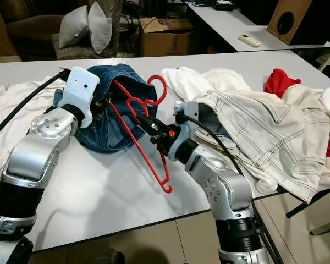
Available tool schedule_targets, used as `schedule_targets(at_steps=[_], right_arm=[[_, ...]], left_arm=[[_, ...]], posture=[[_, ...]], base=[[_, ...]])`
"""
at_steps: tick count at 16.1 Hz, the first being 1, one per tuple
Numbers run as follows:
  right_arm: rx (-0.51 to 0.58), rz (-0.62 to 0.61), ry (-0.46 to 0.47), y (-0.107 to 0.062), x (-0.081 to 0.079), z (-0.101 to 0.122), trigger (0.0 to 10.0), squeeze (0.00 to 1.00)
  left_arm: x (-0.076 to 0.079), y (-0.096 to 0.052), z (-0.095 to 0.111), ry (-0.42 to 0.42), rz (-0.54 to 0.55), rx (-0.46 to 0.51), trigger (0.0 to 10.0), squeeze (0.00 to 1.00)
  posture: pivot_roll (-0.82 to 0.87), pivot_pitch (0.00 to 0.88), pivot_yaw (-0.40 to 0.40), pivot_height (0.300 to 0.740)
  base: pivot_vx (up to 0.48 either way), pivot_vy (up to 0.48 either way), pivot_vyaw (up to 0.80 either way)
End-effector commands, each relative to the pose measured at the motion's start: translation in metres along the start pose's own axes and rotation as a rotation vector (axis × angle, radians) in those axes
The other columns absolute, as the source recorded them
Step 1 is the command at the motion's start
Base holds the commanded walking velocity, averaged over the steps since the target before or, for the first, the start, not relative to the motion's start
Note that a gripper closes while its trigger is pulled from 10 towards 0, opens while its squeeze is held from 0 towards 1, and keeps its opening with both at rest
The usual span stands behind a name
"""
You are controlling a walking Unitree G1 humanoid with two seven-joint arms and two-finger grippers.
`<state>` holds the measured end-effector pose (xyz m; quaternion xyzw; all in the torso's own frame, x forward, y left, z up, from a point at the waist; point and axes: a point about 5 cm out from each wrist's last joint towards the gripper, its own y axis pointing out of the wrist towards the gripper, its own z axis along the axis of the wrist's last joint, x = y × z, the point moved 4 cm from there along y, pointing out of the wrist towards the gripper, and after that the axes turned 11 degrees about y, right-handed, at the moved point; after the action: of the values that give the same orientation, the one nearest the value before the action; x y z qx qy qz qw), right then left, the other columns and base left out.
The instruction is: Hang hanger
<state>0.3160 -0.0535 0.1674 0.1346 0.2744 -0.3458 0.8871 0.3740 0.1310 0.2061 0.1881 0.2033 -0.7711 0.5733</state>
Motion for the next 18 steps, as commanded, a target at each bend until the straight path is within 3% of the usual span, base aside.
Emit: schedule_targets(at_steps=[1,3,5,8,10,12,14,16,18], right_arm=[[0.019,-0.017,-0.008,0.001,0.0,0.007,10.0,0.0],[0.035,-0.062,-0.007,0.002,0.006,0.01,10.0,0.0],[0.07,-0.215,0.042,-0.001,0.033,0.013,10.0,0.0],[0.114,-0.304,0.131,0.004,0.049,0.017,10.0,0.0],[0.146,-0.378,0.279,0.014,0.064,0.018,10.0,0.0],[0.143,-0.361,0.337,0.025,0.063,0.018,10.0,0.0],[0.155,-0.306,0.378,0.044,0.049,0.022,10.0,0.0],[0.159,-0.279,0.407,0.049,0.042,0.022,10.0,0.0],[0.157,-0.264,0.434,0.052,0.039,0.021,10.0,0.0]], left_arm=[[-0.003,0.0,0.0,-0.026,-0.006,0.01,0.0,0.0],[-0.001,0.002,-0.003,-0.025,-0.046,0.0,0.0,0.0],[0.002,0.0,-0.005,0.011,-0.13,-0.023,0.0,0.0],[-0.004,-0.008,-0.004,0.034,-0.222,-0.041,0.0,0.0],[-0.004,-0.022,0.002,0.055,-0.403,-0.064,0.0,0.0],[0.007,-0.035,0.009,0.038,-0.556,-0.061,0.0,0.0],[0.021,-0.05,0.036,-0.065,-0.721,0.023,0.0,0.0],[0.024,-0.051,0.059,-0.191,-0.761,0.117,0.0,0.0],[0.021,-0.049,0.073,-0.266,-0.771,0.168,0.0,0.0]], posture=[[0.03,0.0,-0.036,0.74],[0.02,0.0,-0.029,0.74],[0.05,0.0,-0.047,0.74],[0.07,0.0,-0.054,0.74],[0.09,0.0,-0.056,0.74],[0.09,0.0,-0.056,0.74],[0.09,0.0,-0.047,0.74],[0.09,0.0,-0.052,0.74],[0.09,0.0,-0.053,0.74]], base=[[0.0,0.0,0.0],[0.0,0.0,0.0],[0.0,0.0,0.0],[0.0,0.0,0.0],[0.0,0.0,0.0],[0.0,0.0,0.0],[0.0,0.0,0.0],[0.0,0.0,0.0],[0.0,0.0,0.0]])
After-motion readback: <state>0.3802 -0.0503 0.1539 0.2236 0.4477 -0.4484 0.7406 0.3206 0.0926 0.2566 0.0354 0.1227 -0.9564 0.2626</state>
